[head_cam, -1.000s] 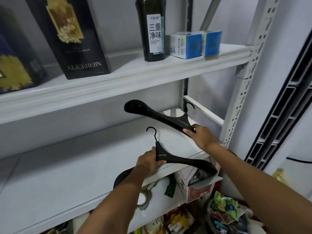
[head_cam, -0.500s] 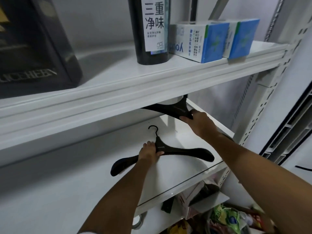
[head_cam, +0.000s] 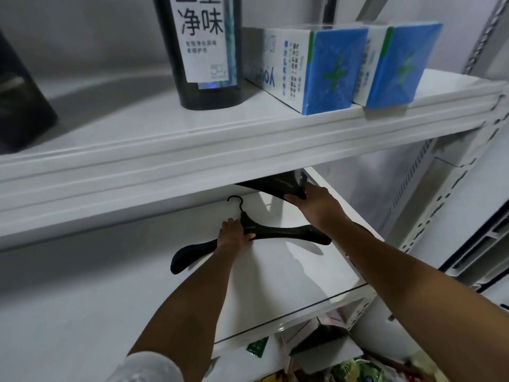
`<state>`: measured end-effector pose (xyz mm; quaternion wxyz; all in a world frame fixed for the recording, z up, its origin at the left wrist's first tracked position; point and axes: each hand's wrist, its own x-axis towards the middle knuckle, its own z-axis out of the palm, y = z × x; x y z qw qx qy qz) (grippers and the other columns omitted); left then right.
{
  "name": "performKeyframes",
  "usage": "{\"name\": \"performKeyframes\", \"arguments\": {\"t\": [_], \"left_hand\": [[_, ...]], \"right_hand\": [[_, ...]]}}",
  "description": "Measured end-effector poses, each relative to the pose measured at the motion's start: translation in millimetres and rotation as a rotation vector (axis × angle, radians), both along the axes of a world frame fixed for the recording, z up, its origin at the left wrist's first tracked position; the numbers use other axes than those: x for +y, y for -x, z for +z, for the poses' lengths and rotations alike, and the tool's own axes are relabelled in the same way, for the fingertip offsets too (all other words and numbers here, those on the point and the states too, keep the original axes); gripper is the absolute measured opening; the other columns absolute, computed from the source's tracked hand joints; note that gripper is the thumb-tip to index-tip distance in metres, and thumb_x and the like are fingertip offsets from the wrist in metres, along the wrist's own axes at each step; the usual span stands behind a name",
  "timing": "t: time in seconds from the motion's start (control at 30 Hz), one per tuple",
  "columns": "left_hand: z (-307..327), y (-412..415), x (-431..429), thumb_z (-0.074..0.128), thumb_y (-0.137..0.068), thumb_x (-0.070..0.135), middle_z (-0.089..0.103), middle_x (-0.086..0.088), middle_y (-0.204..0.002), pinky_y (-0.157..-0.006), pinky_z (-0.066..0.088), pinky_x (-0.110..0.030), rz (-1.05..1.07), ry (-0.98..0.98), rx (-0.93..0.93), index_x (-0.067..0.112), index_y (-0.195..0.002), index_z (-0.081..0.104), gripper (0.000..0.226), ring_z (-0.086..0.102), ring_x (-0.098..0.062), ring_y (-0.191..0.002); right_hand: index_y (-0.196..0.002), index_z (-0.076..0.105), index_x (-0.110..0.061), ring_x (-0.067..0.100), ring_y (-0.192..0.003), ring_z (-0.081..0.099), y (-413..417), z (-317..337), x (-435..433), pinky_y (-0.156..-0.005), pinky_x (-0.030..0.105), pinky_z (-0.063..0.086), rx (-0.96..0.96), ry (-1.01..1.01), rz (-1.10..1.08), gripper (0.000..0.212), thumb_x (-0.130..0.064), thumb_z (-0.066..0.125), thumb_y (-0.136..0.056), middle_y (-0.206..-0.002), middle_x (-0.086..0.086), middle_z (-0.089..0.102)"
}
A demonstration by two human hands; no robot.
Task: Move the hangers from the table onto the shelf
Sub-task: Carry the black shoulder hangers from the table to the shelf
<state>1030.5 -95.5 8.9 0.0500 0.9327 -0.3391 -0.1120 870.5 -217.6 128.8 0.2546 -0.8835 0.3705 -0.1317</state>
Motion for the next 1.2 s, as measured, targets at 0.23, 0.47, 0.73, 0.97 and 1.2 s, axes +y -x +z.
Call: {"name": "performKeyframes", "arguments": {"t": [0.23,0.47,0.73,0.97,1.2], "left_hand": [[-8,22,1,0.045,-0.095,0.044,0.043,-0.015,-0.133,-0.104,0.033,-0.037,0.041,0.088,-0.188,0.004,-0.134,0.040,0.055,0.040,-0.032,-0.124],[-3,91,51,0.033,-0.085,0.026,0.065,-0.004,-0.094,-0.079,0.034,-0.025,-0.385,0.429,-0.397,0.014,-0.109,0.066,0.043,0.062,-0.024,-0.085],[113,81,51,0.043,-0.087,0.013,0.062,-0.013,-0.095,-0.074,0.048,-0.037,-0.176,0.808,-0.541,0.006,-0.106,0.060,0.026,0.059,-0.031,-0.086],[144,55,28,0.048,-0.096,0.033,0.041,-0.019,-0.137,-0.103,0.034,-0.041,0.212,0.411,-0.050,0.003,-0.137,0.032,0.053,0.037,-0.034,-0.128],[134,51,33,0.052,-0.092,0.047,0.049,-0.016,-0.130,-0.096,0.039,-0.039,0.270,0.354,-0.191,0.005,-0.133,0.037,0.060,0.048,-0.033,-0.120]], "right_hand": [[-0.109,0.058,-0.011,0.032,-0.091,0.062,9,-12,-3,-0.072,0.032,0.044,0.008,0.020,0.038,0.047,-0.052,0.055,-0.088,-0.096,0.012,0.066],[-0.111,0.055,-0.009,0.033,-0.099,0.060,11,-18,15,-0.080,0.036,0.046,0.080,0.021,0.039,0.048,-0.052,0.052,-0.091,-0.107,0.013,0.062],[-0.111,0.050,-0.008,0.034,-0.105,0.060,18,-28,63,-0.079,0.037,0.045,0.139,0.148,0.146,0.046,-0.049,0.054,-0.091,-0.112,0.014,0.063],[-0.115,0.048,-0.012,0.031,-0.099,0.064,30,-29,94,-0.077,0.038,0.049,0.147,0.283,0.340,0.041,-0.045,0.055,-0.091,-0.108,0.010,0.065],[-0.121,0.047,-0.012,0.028,-0.103,0.064,47,-25,98,-0.078,0.035,0.049,0.176,0.438,0.396,0.046,-0.047,0.053,-0.092,-0.112,0.009,0.065]]}}
